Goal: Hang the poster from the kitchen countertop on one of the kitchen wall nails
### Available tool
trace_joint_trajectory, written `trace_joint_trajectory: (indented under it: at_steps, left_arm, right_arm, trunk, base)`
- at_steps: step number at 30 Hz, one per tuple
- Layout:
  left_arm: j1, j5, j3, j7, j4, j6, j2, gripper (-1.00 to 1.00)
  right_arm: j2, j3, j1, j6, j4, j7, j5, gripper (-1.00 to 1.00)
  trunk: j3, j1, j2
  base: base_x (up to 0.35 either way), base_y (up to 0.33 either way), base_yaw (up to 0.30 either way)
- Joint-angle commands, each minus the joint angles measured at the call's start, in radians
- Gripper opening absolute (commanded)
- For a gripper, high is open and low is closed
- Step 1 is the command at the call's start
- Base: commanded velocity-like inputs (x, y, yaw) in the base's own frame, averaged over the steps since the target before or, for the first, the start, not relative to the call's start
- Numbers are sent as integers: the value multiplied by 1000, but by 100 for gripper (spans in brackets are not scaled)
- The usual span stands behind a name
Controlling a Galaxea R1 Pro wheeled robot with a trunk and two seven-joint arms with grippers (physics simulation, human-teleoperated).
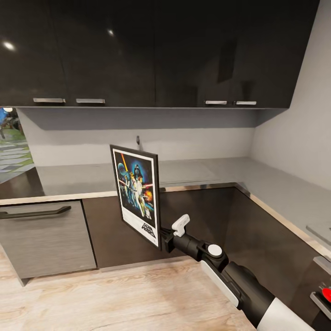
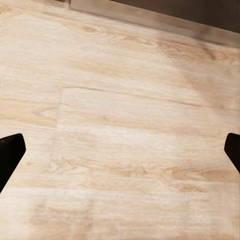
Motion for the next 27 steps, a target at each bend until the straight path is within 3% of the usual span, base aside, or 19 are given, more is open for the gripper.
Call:
trace_joint_trajectory:
  at_steps: [1, 20, 27]
  left_arm:
    - [0, 4, 3, -6, 0, 1, 0, 100]
    - [0, 4, 3, -6, 1, 3, 0, 100]
    - [0, 4, 1, -6, 1, 4, 0, 100]
  right_arm:
    - [-1, 1, -1, 7, -1, 1, -13, -100]
    - [1, 0, -1, 11, 0, 0, -12, -100]
    - [2, -1, -1, 10, 2, 0, -14, -100]
  trunk:
    - [-2, 0, -1]
    - [-31, 0, -1]
    - [-13, -27, 48]
  base:
    - [0, 0, 0]
    - [0, 0, 0]
    - [0, 0, 0]
